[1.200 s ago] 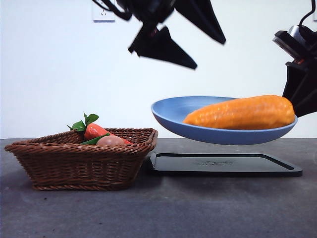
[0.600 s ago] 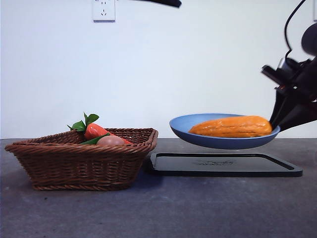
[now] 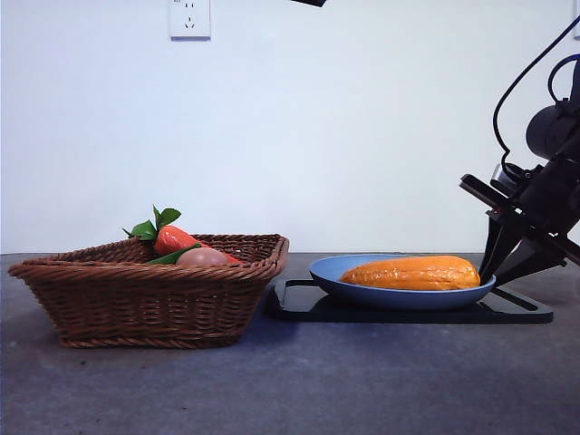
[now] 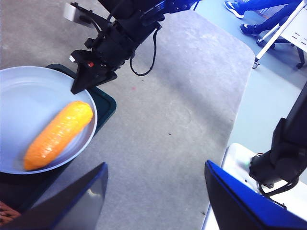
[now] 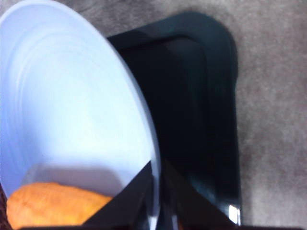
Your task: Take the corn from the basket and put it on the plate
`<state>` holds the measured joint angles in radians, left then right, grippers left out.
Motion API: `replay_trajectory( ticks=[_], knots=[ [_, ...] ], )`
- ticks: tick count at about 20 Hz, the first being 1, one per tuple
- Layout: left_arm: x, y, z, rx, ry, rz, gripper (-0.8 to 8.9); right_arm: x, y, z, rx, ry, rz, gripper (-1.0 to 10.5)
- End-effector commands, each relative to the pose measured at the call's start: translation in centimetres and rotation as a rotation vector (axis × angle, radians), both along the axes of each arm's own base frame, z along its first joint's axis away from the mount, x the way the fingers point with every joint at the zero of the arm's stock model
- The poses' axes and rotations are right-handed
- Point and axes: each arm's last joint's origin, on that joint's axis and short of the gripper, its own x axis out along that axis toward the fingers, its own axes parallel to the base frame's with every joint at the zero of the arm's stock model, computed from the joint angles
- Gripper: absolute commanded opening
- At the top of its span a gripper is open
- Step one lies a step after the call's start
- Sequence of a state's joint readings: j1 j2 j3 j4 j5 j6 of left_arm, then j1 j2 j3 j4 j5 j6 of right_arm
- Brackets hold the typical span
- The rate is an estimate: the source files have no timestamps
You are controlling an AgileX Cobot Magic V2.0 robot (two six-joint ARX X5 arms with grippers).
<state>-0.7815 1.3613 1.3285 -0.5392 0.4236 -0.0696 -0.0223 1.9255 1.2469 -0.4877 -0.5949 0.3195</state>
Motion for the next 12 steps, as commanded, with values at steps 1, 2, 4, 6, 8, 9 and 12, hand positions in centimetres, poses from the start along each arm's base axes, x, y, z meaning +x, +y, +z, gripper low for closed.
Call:
replay_trajectory(
  ticks=[1,2,4,6,8,9,12],
  knots=[
    [-0.1,-0.3,0.7,-0.02,-0.015,-0.012,3.27,0.5,0.0,0.0,0.008,0.002,-0.001,0.3],
    [-0.1,-0.3,0.7,-0.02,-0.015,-0.012,3.27,0.4,0.0,0.0,0.008,0.01,-0.001,0.7],
    [-0.1,-0.3,0.7,-0.02,-0.015,-0.011,3.26,0.4,0.0,0.0,0.008,0.01,-0.001,1.6],
    [-0.1,-0.3,0.7,-0.02,-0.015,-0.012,3.26,0.4,0.0,0.0,0.01,0.009,0.0,1.6],
    [-0.1,-0.3,0.7,-0.019,-0.015,-0.012,3.26,0.3,-0.1,0.4,0.009,0.005,-0.002,1.7],
    [-0.1,-0.3,0.7,-0.018,-0.014,-0.012,3.26,0.2,-0.3,0.8,0.007,0.001,-0.007,1.8],
    [-0.1,-0.3,0.7,-0.016,-0.013,-0.011,3.26,-1.0,-1.5,3.5,-0.012,-0.045,-0.006,1.8]
  ],
)
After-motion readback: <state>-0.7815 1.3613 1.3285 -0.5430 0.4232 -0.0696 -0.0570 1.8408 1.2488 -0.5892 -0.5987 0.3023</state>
